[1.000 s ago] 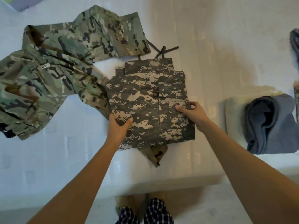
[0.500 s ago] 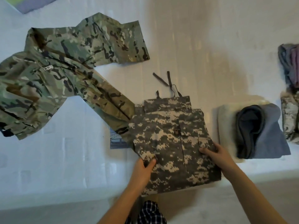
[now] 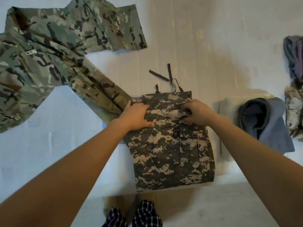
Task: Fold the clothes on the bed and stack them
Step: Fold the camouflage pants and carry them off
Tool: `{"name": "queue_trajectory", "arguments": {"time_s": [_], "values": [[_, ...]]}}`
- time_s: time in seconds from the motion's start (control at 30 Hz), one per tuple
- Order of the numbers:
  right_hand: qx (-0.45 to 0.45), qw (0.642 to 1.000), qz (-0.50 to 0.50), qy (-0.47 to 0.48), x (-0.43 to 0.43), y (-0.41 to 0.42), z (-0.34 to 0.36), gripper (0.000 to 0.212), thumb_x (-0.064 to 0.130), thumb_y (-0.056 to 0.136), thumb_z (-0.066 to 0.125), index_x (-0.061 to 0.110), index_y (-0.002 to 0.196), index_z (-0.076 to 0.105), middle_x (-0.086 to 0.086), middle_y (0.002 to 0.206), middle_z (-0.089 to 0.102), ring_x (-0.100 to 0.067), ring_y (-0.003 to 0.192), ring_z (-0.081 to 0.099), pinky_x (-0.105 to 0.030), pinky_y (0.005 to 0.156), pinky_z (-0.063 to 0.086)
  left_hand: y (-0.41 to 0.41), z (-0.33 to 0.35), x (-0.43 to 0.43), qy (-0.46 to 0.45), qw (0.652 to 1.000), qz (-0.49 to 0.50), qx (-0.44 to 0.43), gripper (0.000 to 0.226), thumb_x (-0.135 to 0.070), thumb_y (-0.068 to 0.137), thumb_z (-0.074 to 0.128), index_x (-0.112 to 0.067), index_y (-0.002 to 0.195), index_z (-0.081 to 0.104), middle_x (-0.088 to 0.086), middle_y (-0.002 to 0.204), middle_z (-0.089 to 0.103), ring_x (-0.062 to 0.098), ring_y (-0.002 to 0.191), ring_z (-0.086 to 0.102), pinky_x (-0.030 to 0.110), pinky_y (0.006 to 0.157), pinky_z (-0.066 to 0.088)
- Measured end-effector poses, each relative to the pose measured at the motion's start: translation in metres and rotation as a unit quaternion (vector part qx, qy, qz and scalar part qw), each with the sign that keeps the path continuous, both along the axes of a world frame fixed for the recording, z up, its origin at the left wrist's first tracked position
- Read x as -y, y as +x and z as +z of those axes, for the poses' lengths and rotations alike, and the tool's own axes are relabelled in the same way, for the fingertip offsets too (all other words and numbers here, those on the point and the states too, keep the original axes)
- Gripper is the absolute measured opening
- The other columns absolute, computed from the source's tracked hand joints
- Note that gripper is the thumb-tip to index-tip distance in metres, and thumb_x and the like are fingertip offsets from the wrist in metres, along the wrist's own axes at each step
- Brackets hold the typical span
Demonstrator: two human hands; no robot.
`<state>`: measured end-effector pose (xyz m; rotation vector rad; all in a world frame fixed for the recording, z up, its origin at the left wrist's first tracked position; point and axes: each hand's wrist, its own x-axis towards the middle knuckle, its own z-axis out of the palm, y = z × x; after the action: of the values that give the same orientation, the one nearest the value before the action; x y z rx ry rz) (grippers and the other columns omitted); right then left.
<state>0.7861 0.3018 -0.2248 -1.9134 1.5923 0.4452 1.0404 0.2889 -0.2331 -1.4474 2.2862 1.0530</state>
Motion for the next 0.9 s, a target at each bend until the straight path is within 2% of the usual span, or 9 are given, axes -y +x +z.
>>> {"name": "queue_trajectory", "arguments": {"time_s": [0.1, 0.17, 0.33, 0.43, 0.5, 0.57, 0.67, 0.8, 0.9], "values": [[0.024, 0.999, 0.030, 0.031, 0.005, -0.001, 0.007, 0.020, 0.036, 0.085, 0.063, 0.025, 0.089, 0.048, 0.007, 0.082, 0.049, -0.018, 0.082, 0.051, -0.025, 0.063, 0.032, 0.004, -0.002, 0.015, 0.011, 0.999, -0.022, -0.030, 0.029, -0.050, 0.087, 0.057, -0.029, 0.105, 0.050, -0.003, 0.102, 0.058, 0.020, 0.101, 0.056, 0.033, 0.087, 0.037], [0.018, 0.999, 0.041, 0.026, 0.012, 0.000, 0.010, 0.016, 0.034, 0.090, 0.054, 0.024, 0.087, 0.043, 0.011, 0.071, 0.045, -0.018, 0.073, 0.051, -0.027, 0.058, 0.031, 0.006, -0.002, 0.021, 0.026, 0.998, -0.013, -0.059, 0.023, -0.044, 0.092, 0.053, -0.030, 0.107, 0.044, -0.003, 0.100, 0.055, 0.016, 0.090, 0.053, 0.029, 0.076, 0.037], [-0.005, 0.999, -0.028, 0.016, 0.043, 0.013, 0.008, 0.017, 0.036, 0.095, 0.044, 0.021, 0.099, 0.039, 0.001, 0.079, 0.052, -0.014, 0.068, 0.047, -0.031, 0.061, 0.035, 0.008, -0.011, 0.045, 0.019, 0.999, 0.029, -0.040, 0.019, -0.038, 0.096, 0.048, -0.024, 0.106, 0.040, 0.003, 0.097, 0.055, 0.012, 0.075, 0.048, 0.028, 0.065, 0.036], [-0.113, 0.985, -0.048, -0.124, 0.030, 0.025, -0.006, 0.032, 0.033, 0.094, 0.048, 0.012, 0.117, 0.044, -0.013, 0.110, 0.056, -0.030, 0.099, 0.052, -0.043, 0.085, 0.043, 0.005, -0.015, 0.041, -0.068, 0.990, 0.124, -0.026, 0.030, -0.036, 0.093, 0.055, -0.016, 0.115, 0.049, 0.007, 0.115, 0.052, 0.018, 0.093, 0.051, 0.030, 0.078, 0.042], [-0.136, 0.959, -0.102, -0.225, 0.006, 0.036, -0.012, 0.045, 0.035, 0.093, 0.050, 0.010, 0.130, 0.042, -0.016, 0.133, 0.045, -0.034, 0.129, 0.034, -0.051, 0.111, 0.022, 0.007, -0.014, 0.021, -0.138, 0.969, 0.198, -0.049, 0.040, -0.036, 0.091, 0.058, -0.016, 0.125, 0.049, 0.006, 0.127, 0.047, 0.020, 0.112, 0.049, 0.036, 0.095, 0.041], [-0.090, 0.951, -0.136, -0.264, -0.026, 0.052, -0.015, 0.056, 0.044, 0.096, 0.042, 0.013, 0.142, 0.032, -0.014, 0.151, 0.027, -0.032, 0.143, 0.011, -0.048, 0.116, -0.004, 0.017, -0.005, -0.008, -0.184, 0.940, 0.273, -0.087, 0.043, -0.033, 0.091, 0.059, -0.016, 0.129, 0.049, 0.006, 0.136, 0.043, 0.021, 0.126, 0.041, 0.040, 0.110, 0.031], [-0.059, 0.974, -0.094, -0.197, -0.076, 0.083, -0.024, 0.069, 0.061, 0.094, 0.020, 0.020, 0.149, 0.009, -0.007, 0.159, 0.004, -0.025, 0.145, -0.012, -0.046, 0.115, -0.016, 0.053, 0.007, -0.052, -0.222, 0.863, 0.438, -0.115, 0.047, -0.027, 0.087, 0.065, -0.015, 0.130, 0.049, 0.007, 0.141, 0.042, 0.021, 0.131, 0.037, 0.036, 0.111, 0.026], [-0.123, 0.984, -0.078, -0.105, -0.092, 0.094, -0.044, 0.071, 0.063, 0.087, -0.005, 0.023, 0.145, -0.014, -0.001, 0.154, -0.021, -0.022, 0.137, -0.033, -0.052, 0.112, -0.019, 0.093, 0.007, -0.048, 0.009, 0.709, 0.685, -0.168, 0.084, -0.045, 0.078, 0.071, -0.016, 0.145, 0.028, 0.006, 0.148, 0.036, 0.024, 0.133, 0.038, 0.034, 0.105, 0.033], [-0.131, 0.984, -0.070, -0.096, -0.089, 0.093, -0.048, 0.071, 0.063, 0.085, -0.010, 0.023, 0.143, -0.018, -0.001, 0.154, -0.023, -0.023, 0.137, -0.033, -0.053, 0.111, -0.021, 0.095, 0.003, 0.003, 0.070, 0.674, 0.696, -0.238, 0.091, -0.042, 0.072, 0.078, -0.014, 0.143, 0.029, 0.005, 0.140, 0.046, 0.021, 0.126, 0.047, 0.030, 0.101, 0.038]]}}
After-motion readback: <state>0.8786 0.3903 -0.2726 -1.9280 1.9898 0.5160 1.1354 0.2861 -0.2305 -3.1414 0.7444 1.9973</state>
